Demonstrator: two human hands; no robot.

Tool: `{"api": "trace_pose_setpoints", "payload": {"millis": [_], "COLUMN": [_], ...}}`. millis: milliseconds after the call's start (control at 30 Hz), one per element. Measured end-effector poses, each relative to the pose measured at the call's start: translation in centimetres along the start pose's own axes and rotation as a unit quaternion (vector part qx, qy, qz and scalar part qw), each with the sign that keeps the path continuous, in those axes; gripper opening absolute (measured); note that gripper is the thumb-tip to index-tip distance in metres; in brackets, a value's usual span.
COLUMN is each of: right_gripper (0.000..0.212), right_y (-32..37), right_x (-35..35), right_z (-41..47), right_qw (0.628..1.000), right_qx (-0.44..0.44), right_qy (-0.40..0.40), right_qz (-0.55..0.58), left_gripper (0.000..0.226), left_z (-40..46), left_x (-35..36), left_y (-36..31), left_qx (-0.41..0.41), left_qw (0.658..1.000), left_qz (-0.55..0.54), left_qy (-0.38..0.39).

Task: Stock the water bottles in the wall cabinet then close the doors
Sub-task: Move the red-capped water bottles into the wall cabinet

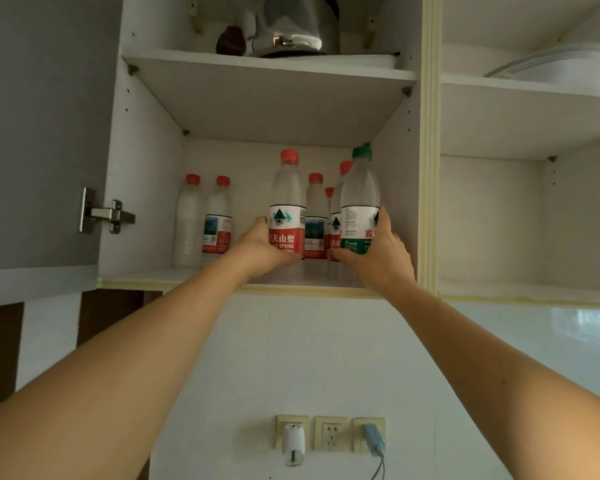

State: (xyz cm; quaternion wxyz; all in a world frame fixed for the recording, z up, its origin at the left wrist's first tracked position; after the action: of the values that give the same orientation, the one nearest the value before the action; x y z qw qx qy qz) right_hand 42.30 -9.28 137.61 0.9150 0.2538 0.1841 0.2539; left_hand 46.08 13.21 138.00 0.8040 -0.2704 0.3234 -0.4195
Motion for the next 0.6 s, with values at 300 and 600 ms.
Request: {"api": "trace_pose_setpoints", "payload": {"millis": [300,600], "right_gripper": [0.099,0.088], "right_y": [1.1,3.2], "right_x": [0.1,3.6], "right_z": [-1.0,-1.4], "right_qw": [0.996,0.979], "right_qx": [-0.018,-0.017], "right_qy": [0.021,0.086], "right_qz": [0.081,0.182], "left_gripper": [0.075,0.069], "left_z": [-1.7,0.3], "left_x": [-4.3,-4.6], "left_y": [0.7,2.4], "left_qx": [-0.015,-0.007], "left_qw": [0.999,1.0], "left_qz": [0.03,0.026], "left_qy": [-0.025,0.016]}}
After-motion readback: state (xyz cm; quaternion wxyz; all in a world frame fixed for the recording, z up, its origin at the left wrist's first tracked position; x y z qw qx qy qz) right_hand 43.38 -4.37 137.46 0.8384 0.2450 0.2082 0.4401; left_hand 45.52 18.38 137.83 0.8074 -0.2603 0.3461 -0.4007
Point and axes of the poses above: each hand's wrist, its own z-axis towards the middle knuckle, its own x-axis out of the palm, y = z × x, the point moved 6 cm from there along z, towards the middle knuckle, and after that the axes turned 14 degrees about -y, right-handed, at the moved point
